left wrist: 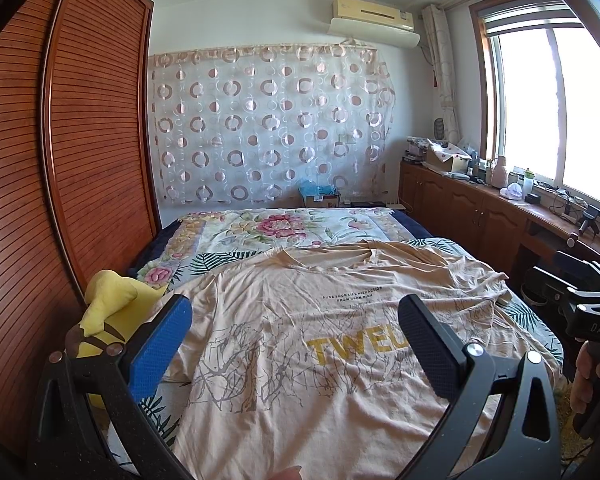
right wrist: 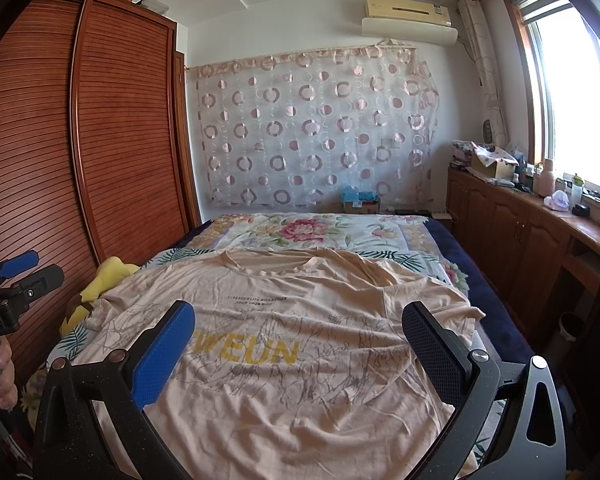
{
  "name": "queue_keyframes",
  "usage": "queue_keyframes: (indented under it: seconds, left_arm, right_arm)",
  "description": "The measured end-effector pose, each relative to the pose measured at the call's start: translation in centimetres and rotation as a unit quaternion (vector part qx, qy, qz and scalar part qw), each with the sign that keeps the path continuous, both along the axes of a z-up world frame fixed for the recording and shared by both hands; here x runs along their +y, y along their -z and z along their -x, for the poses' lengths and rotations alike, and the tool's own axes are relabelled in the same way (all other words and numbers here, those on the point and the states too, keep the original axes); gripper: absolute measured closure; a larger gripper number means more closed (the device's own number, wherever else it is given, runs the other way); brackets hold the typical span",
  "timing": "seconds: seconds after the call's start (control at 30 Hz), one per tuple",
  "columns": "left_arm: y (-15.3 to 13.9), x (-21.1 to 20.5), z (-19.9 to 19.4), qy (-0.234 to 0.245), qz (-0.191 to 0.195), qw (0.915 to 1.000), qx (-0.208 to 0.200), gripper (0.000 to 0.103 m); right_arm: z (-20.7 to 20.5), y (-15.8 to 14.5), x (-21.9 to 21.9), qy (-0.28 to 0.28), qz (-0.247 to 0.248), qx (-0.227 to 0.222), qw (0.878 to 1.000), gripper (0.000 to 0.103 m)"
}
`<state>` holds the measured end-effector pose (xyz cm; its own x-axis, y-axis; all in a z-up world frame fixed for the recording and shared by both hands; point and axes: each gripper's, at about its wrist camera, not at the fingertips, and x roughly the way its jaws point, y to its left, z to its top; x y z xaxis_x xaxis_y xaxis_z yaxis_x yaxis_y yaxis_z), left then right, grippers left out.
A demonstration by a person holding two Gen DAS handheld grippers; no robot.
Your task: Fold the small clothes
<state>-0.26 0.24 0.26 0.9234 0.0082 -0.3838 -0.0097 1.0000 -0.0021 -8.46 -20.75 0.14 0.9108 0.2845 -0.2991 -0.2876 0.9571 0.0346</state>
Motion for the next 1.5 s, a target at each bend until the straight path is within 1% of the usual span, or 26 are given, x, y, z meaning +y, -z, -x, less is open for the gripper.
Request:
queue_keyframes:
  seconds: [0.1, 0.17, 1.33, 1.37, 1.5]
  left_arm:
    - [0.0, 0.0, 0.0, -0.001, -0.001, 1.0000, 0.000, 0.000]
    - [-0.7, 0.0, 0.3, -0.002, -0.002, 1.0000, 0.000, 0.000]
    - [-0.6, -0.1, 0.4, -0.002, -0.001, 1.0000, -0.002, 0.000]
    - [-1.3, 0.1, 0.8, -0.002, -0.001, 1.0000, -0.002, 0.000]
    - [-1.4, 0.1, 0.9, -0.002, -0.001, 1.0000, -0.002, 0.000]
  right_arm:
    - [0.0, 0.0, 0.1, 0.000, -0.001, 0.001, 1.000, 0.000]
    - [0.0, 0.0, 0.1, 0.000, -0.001, 0.001, 1.000, 0.000]
    - [-0.1, -0.1, 0.2, -0.004, -0.002, -0.001, 1.000, 0.000]
    - [-0.1, -0.1, 0.2, -0.004, -0.002, -0.001, 1.000, 0.000]
    - [-0.2, -0.1, 0.2, -0.004, -0.003, 0.000, 1.000, 0.000]
